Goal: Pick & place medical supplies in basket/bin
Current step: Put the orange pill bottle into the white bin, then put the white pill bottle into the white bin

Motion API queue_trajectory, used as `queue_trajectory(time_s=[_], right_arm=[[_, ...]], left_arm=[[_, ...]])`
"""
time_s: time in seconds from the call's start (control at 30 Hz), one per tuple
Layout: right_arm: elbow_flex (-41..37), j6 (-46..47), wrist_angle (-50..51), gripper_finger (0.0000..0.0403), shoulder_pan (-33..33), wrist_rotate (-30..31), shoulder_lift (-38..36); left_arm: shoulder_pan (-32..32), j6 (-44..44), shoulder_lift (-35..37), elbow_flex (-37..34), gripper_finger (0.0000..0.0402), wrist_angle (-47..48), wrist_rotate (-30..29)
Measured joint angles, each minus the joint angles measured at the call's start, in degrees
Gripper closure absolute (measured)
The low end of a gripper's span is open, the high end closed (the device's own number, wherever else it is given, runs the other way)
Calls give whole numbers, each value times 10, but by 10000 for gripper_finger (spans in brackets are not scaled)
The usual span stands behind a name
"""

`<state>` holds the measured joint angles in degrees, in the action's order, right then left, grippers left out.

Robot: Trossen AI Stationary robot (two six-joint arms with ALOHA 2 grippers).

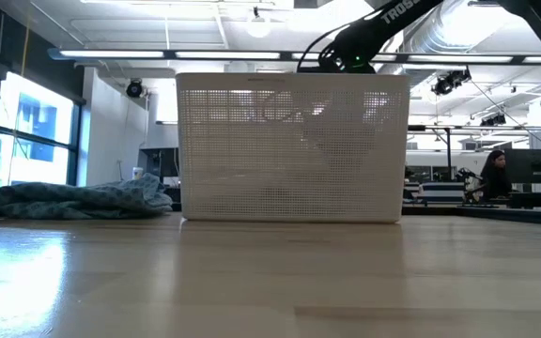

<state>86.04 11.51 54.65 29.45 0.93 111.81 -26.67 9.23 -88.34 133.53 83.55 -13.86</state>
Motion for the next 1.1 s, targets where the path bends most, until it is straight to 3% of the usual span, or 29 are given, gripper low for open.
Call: queue_trajectory(time_s=[0.2, 0.4, 0.8, 1.1], right_arm=[[0, -13, 1, 152, 1, 8, 0], [0, -17, 5, 145, 1, 7, -10], [0, -8, 6, 143, 0, 9, -111], [1, 28, -59, 143, -18, 0, -196]], left_arm=[[0, 0, 0, 0, 170, 1, 0], [0, 0, 0, 0, 170, 5, 0], [0, 5, 0, 0, 170, 6, 29], [1, 45, 1, 0, 170, 4, 56]])
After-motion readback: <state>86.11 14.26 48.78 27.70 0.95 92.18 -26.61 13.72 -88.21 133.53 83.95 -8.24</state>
